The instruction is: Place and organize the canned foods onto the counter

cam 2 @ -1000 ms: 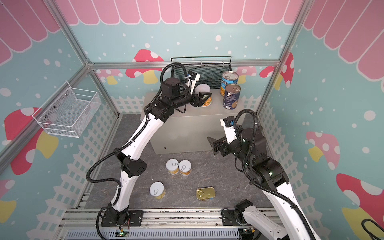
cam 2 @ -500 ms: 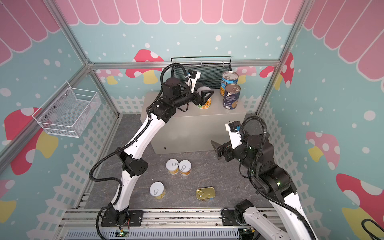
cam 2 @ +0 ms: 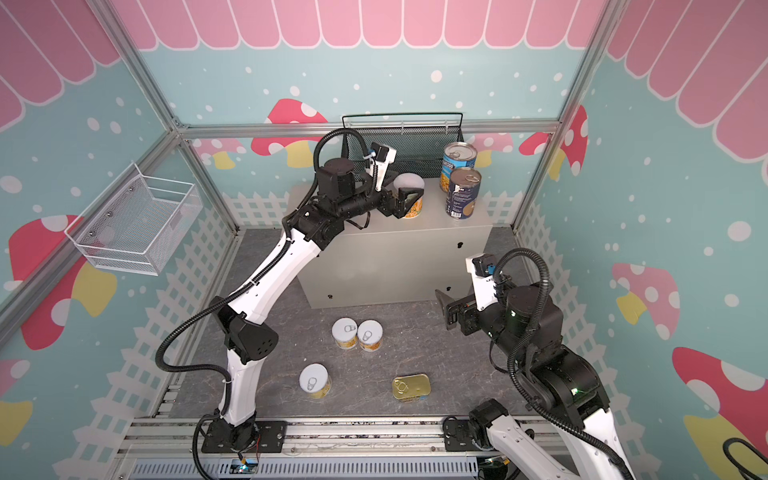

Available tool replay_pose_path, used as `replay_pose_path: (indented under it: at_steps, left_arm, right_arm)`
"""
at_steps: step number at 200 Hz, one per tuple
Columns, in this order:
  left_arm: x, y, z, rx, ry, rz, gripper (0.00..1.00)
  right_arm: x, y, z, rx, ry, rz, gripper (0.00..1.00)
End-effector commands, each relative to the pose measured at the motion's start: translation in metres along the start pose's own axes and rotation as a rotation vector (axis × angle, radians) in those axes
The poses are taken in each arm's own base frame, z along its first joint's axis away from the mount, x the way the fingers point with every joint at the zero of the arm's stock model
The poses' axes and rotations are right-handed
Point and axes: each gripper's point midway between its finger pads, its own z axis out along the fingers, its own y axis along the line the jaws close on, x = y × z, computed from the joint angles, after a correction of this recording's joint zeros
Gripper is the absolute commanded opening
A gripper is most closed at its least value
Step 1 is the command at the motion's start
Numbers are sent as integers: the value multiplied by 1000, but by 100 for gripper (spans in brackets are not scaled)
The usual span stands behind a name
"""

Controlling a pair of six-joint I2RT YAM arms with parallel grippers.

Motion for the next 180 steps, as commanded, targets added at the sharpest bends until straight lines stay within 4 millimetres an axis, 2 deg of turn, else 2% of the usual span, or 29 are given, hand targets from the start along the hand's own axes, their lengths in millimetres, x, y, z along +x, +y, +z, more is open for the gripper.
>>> replay_pose_path:
  at_steps: [1, 29, 57, 100, 138, 180]
  left_arm:
    - [-15, -6, -13, 4, -36, 42, 97]
    - [-5, -3, -12, -10, -11, 35, 82]
    - [3, 3, -10, -42, 7, 24, 69]
    - [16, 6, -7, -85, 37, 21, 69]
    - [25, 6, -9, -98, 40, 17, 81]
    - [26, 4, -6, -78, 33, 15, 82]
  right_arm:
    - [23, -15, 9, 94, 78, 54, 100]
    - [41, -16, 23, 112, 122, 105, 99]
    - [42, -15, 22, 104, 101, 124, 99]
    - [44, -17, 19, 110, 94, 123, 100]
    - [47, -14, 20, 99, 93, 124, 99]
    - [47, -14, 18, 96, 86, 123, 99]
